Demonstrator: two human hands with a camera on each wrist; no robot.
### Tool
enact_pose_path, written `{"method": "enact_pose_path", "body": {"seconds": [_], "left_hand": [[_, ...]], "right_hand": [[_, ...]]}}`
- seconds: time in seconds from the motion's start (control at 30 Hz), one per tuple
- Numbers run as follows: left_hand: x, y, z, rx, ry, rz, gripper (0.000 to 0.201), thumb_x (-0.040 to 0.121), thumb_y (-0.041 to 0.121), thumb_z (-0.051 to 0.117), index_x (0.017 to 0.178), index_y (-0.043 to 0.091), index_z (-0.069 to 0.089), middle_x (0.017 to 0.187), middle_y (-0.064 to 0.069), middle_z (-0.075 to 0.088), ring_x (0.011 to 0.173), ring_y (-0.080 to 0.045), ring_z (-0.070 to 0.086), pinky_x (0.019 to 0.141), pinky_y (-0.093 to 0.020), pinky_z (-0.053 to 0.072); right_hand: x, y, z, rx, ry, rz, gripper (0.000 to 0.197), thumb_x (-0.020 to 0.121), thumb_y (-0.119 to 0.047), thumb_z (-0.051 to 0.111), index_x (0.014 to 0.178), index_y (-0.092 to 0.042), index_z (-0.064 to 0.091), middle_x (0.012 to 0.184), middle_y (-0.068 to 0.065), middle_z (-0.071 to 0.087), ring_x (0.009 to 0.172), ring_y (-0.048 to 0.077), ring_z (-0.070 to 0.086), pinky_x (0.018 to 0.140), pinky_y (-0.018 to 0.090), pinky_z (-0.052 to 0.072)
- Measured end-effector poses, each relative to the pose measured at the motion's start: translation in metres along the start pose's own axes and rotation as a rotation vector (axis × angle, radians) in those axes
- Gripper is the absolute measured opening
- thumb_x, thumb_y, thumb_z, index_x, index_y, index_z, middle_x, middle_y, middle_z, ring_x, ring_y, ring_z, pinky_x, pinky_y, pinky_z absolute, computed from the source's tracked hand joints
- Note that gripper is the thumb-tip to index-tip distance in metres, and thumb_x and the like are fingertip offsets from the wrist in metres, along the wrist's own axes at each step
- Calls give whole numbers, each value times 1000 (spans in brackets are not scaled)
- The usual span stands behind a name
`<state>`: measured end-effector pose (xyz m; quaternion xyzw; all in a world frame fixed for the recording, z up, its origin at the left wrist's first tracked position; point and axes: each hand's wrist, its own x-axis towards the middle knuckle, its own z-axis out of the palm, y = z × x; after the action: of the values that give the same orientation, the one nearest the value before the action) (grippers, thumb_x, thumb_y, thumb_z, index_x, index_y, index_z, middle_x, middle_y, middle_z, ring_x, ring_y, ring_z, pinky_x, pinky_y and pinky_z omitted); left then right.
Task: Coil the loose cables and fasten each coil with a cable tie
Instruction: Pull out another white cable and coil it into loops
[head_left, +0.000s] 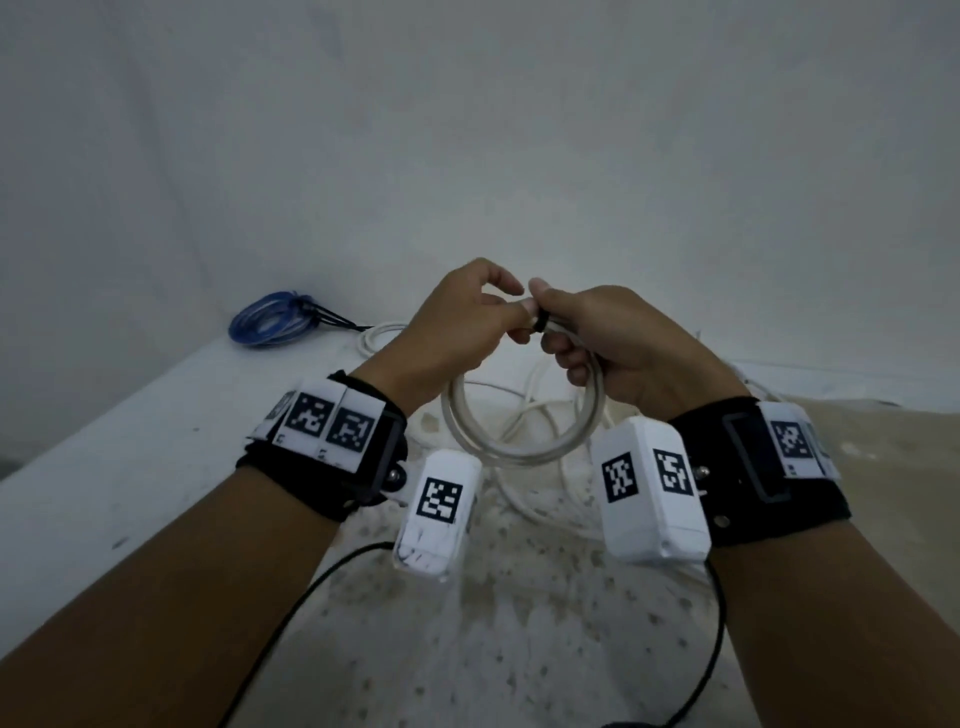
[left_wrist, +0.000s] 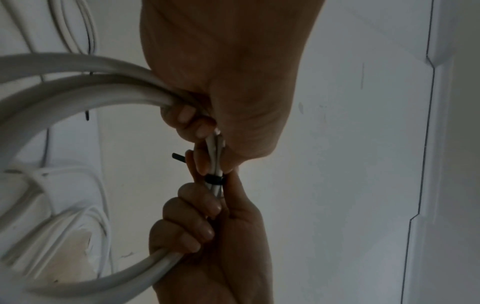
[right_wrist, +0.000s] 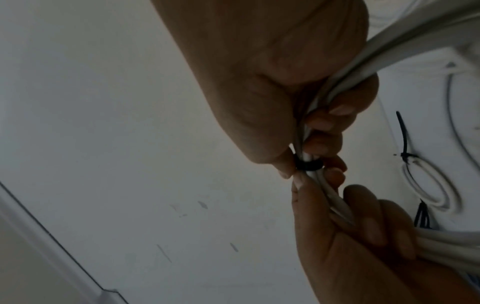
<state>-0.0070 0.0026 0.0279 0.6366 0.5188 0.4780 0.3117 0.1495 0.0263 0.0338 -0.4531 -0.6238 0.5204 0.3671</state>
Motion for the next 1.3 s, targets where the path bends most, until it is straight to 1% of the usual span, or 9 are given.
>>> {"method": "enact_pose_path", "body": {"seconds": [0.2, 0.4, 0.5, 0.63, 0.8, 0.93, 1.13, 1.23, 1.3], "left_hand": [[-17, 18, -44, -242, -3, -75, 37, 94, 44, 61, 100, 7, 63, 69, -6, 65, 48, -13, 50, 47, -26, 44], [-53, -1, -51, -1102, 44, -210, 48, 104, 46, 36, 88, 6, 59, 57, -3, 52, 55, -17, 52, 62, -29, 53], [-58, -4, -60, -1298, 111, -248, 48, 103, 49, 36, 83, 11, 56, 52, 3, 41, 42, -10, 39, 46, -21, 44], [-54, -17, -86, -1188, 223, -348, 47, 104, 47, 36, 81, 12, 56, 46, 6, 34, 32, -6, 22, 31, -18, 21], [-44, -35, -116, -1231, 197, -381, 47, 104, 45, 38, 87, 9, 61, 46, 7, 33, 32, -5, 21, 30, -17, 21], [-28, -44, -122, -1126, 272, -435, 46, 104, 45, 37, 88, 9, 61, 46, 7, 34, 33, -5, 22, 32, -17, 22], [3, -67, -139, -1031, 306, -514, 48, 105, 44, 38, 85, 6, 61, 45, 6, 38, 32, -5, 27, 34, -15, 28], [13, -79, -144, -1009, 351, -564, 47, 104, 43, 42, 84, 4, 59, 52, -2, 51, 41, -11, 47, 47, -20, 47], [19, -90, -148, -936, 359, -627, 36, 100, 41, 49, 100, 6, 57, 82, -11, 61, 71, -22, 59, 76, -34, 56]], "right_hand": [[-9, -38, 11, 151, 25, -18, 49, 98, -47, 54, 95, -2, 72, 54, -5, 40, 44, 7, 29, 41, 19, 27], [-10, -51, 42, 596, 119, 67, 48, 102, -48, 46, 90, -6, 65, 51, -6, 41, 39, 6, 29, 37, 17, 29], [-10, -43, 73, 679, 137, 102, 48, 102, -47, 45, 91, -5, 65, 51, -6, 44, 39, 6, 32, 38, 17, 32], [-12, -34, 88, 601, 72, 114, 43, 101, -40, 52, 92, 1, 65, 57, 4, 61, 46, 13, 56, 51, 25, 54], [-4, -43, 91, 596, -63, 137, 29, 93, -30, 65, 96, -1, 67, 80, 14, 72, 64, 22, 69, 59, 31, 60], [15, -41, 97, 572, -149, 197, 17, 94, -18, 63, 98, -3, 71, 95, 7, 76, 76, 19, 68, 82, 32, 58], [57, -24, 105, 573, -158, 235, 24, 92, -26, 66, 93, -3, 72, 88, 8, 73, 73, 20, 67, 82, 39, 57], [90, -10, 110, 574, -66, 260, 19, 94, -20, 65, 93, -1, 70, 81, 9, 73, 66, 19, 68, 67, 36, 60], [112, 0, 113, 632, 5, 264, 18, 97, -18, 61, 92, -1, 67, 74, 9, 72, 59, 20, 68, 58, 34, 60]]}}
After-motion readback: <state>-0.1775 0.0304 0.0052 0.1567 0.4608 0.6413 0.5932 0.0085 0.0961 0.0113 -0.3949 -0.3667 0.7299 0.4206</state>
